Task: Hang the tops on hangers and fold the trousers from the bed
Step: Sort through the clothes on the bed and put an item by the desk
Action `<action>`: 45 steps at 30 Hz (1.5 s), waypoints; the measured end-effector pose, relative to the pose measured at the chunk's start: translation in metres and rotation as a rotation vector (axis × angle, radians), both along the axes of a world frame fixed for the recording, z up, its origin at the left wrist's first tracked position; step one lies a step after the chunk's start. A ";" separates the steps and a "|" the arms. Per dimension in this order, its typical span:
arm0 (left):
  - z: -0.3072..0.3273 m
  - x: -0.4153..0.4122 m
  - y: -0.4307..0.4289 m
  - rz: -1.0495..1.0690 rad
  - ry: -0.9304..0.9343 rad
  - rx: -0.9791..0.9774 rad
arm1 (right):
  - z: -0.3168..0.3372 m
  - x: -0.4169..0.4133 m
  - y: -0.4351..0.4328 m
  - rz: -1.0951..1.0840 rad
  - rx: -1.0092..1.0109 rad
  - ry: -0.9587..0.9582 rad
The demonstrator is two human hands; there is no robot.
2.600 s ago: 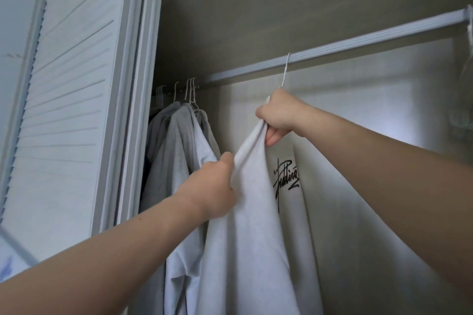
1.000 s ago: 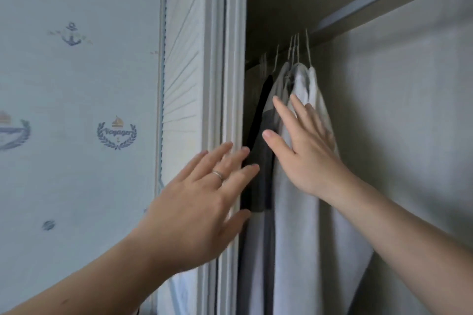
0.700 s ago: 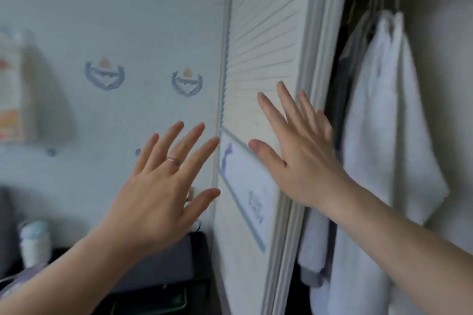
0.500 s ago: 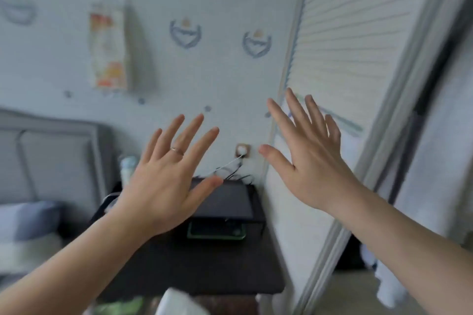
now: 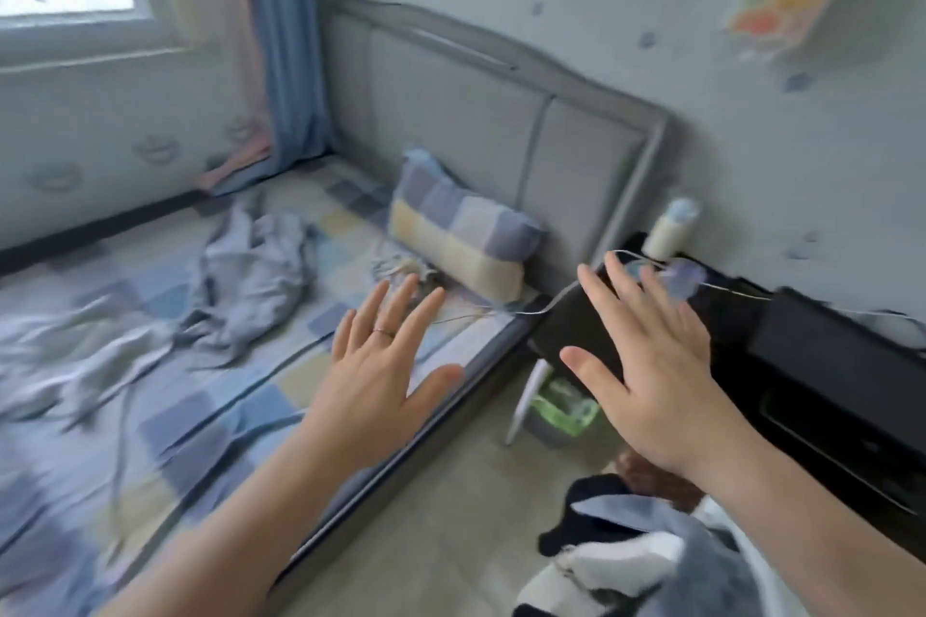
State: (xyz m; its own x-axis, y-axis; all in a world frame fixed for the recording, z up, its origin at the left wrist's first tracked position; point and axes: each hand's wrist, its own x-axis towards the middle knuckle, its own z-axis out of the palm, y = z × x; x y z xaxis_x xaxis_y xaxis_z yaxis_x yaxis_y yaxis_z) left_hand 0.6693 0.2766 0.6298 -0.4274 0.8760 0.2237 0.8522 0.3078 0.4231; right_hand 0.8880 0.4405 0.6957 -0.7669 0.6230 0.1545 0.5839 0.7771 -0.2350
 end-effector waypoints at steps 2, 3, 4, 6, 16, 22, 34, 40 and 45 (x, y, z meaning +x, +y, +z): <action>-0.018 -0.025 -0.024 0.103 -0.051 -0.051 | -0.022 -0.046 -0.006 0.086 -0.065 -0.015; -0.027 -0.036 -0.034 0.148 -0.081 -0.073 | -0.032 -0.067 -0.008 0.125 -0.098 -0.025; -0.035 -0.047 -0.043 0.196 -0.114 -0.091 | -0.042 -0.087 -0.011 0.161 -0.130 -0.035; -0.053 -0.067 -0.060 0.296 -0.174 -0.126 | -0.062 -0.127 -0.013 0.223 -0.186 -0.057; -0.136 -0.174 -0.086 0.655 -0.354 -0.257 | -0.154 -0.309 0.013 0.487 -0.396 -0.252; -0.162 -0.232 -0.078 0.831 -0.452 -0.283 | -0.195 -0.412 0.041 0.654 -0.429 -0.422; -0.277 -0.345 -0.098 0.905 -0.719 -0.379 | -0.318 -0.586 0.029 0.705 -0.413 -0.602; -0.420 -0.431 -0.090 0.803 -0.700 -0.446 | -0.470 -0.677 0.023 0.653 -0.379 -0.649; -0.552 -0.508 -0.047 0.606 -0.511 -0.517 | -0.607 -0.766 0.043 0.565 -0.291 -0.628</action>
State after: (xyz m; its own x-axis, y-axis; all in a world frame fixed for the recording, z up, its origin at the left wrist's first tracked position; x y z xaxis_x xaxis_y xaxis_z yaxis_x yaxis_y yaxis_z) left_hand 0.1610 0.2292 0.0782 -0.7809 0.4111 -0.4704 0.2353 0.8911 0.3881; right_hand 0.1220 0.4832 0.0885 -0.8614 0.0756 -0.5023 0.2193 0.9473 -0.2336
